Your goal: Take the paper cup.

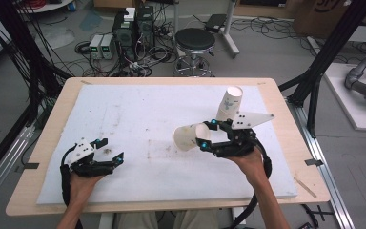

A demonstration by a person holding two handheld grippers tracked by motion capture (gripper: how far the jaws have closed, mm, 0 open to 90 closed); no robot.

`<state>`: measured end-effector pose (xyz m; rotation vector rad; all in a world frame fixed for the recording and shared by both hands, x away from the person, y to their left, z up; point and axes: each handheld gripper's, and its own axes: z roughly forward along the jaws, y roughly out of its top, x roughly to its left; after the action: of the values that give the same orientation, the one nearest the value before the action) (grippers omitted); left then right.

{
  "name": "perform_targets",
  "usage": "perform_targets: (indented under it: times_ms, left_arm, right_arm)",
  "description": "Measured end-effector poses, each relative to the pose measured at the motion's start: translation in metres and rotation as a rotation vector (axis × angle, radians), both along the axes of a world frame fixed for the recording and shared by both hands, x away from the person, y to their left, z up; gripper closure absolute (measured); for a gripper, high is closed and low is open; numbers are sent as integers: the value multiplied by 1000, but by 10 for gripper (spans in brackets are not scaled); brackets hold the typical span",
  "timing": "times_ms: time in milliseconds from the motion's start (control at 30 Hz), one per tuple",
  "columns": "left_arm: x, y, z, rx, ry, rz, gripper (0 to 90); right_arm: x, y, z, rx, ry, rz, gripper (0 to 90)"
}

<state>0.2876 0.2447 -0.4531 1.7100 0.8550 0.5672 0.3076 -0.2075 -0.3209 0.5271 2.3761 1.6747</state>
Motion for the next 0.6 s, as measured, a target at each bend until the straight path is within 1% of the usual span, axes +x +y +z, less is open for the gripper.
perform_targets:
  times_ms: [33,67,100,167,200,267,333,467,500,600]
  left_arm:
    - [0,0,0,0,2,1,144]
    - [0,0,0,0,2,1,144]
    - [1,0,0,4,6,0,144]
    - [1,0,0,1,7,0,144]
    - [1,0,0,0,4,0,144]
    - [0,0,0,-2,0,0,144]
    - [-1,0,0,-2,-6,3,144]
    - [-1,0,0,1,-8,2,144]
    - [-1,0,0,2,-7,3,144]
    - [1,0,0,2,4,2,144]
  right_arm:
    - [1,2,-3,4,2,18,384]
    - [1,2,-3,4,2,18,384]
    - [2,7,-9,9,14,49,384]
    - [2,11,-13,8,13,73,384]
    - [2,12,-15,10,4,79,384]
    - [2,15,-18,19,6,102,384]
    - [2,16,-22,29,-2,106,384]
    - [1,16,-29,33,10,117,384]
    - [1,16,-30,37,8,119,384]
    - [1,16,-30,25,0,124,384]
